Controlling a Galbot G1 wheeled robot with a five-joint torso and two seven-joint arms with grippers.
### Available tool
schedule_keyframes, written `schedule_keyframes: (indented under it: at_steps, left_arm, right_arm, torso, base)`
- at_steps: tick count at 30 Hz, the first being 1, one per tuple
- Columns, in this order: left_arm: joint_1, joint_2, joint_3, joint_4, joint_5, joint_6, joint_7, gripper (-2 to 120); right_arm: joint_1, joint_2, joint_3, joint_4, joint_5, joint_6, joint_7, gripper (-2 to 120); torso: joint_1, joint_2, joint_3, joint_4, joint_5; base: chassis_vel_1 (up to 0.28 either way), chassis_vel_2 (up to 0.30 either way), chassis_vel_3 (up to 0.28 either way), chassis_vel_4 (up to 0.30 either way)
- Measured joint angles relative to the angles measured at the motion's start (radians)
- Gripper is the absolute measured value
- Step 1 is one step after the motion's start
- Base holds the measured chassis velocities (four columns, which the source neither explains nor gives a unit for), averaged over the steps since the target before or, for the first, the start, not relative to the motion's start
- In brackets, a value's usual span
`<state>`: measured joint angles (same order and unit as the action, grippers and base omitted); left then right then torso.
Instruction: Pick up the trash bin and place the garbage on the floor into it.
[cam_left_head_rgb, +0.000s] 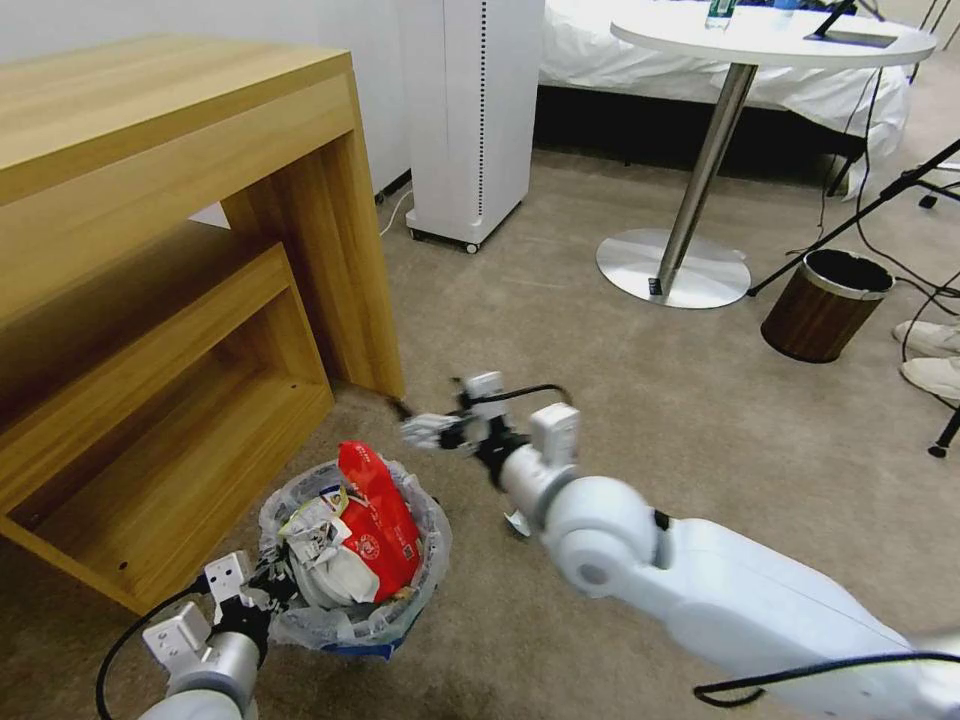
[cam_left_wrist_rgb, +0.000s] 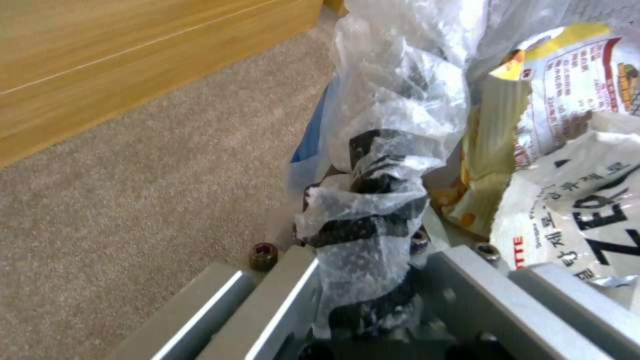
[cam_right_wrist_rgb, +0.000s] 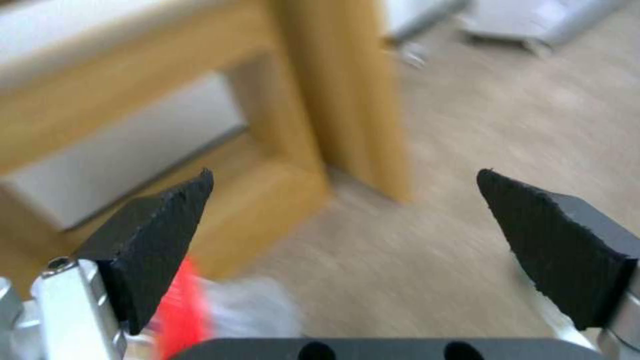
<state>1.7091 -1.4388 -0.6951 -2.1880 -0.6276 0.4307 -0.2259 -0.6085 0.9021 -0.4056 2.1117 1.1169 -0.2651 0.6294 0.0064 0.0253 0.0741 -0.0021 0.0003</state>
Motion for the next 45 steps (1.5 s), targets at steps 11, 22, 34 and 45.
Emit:
schedule_keyframes:
  at_steps: [11,22,34,45]
  left_arm:
    - [-0.024,0.002,0.004,0.023,-0.009,0.000,-0.002,0]
    - [-0.005,-0.003,0.003,0.020,-0.006,-0.010,-0.001,0]
    - [0.005,-0.001,-0.007,0.016,-0.013,-0.019,0.001,0]
    - [-0.007,-0.005,-0.002,0.022,-0.016,-0.018,-0.002,0]
  right_arm:
    - [-0.286,-0.023,0.225,-0.133,0.099,-0.083,0.174,100]
    - [-0.224,0.067,0.174,-0.463,0.060,-0.127,0.109,100]
    - [-0.085,0.248,0.083,-0.747,0.002,-0.115,0.029,99]
    - [-0.066,0.350,0.068,-0.894,-0.054,-0.114,0.009,96]
  torso:
    - [0.000,0.000,0.000,-0.0002,0.0000]
    - [0.000,0.000,0.000,0.0001,-0.0002]
    - [0.000,0.000,0.000,0.0002,-0.0006]
    - [0.000,0.000,0.000,-0.0002,-0.0004]
  base:
    - [0.000,0.000,0.000,0.000]
    - [0.000,0.000,0.000,0.000]
    - [0.000,0.000,0.000,0.000]
    - [0.000,0.000,0.000,0.000]
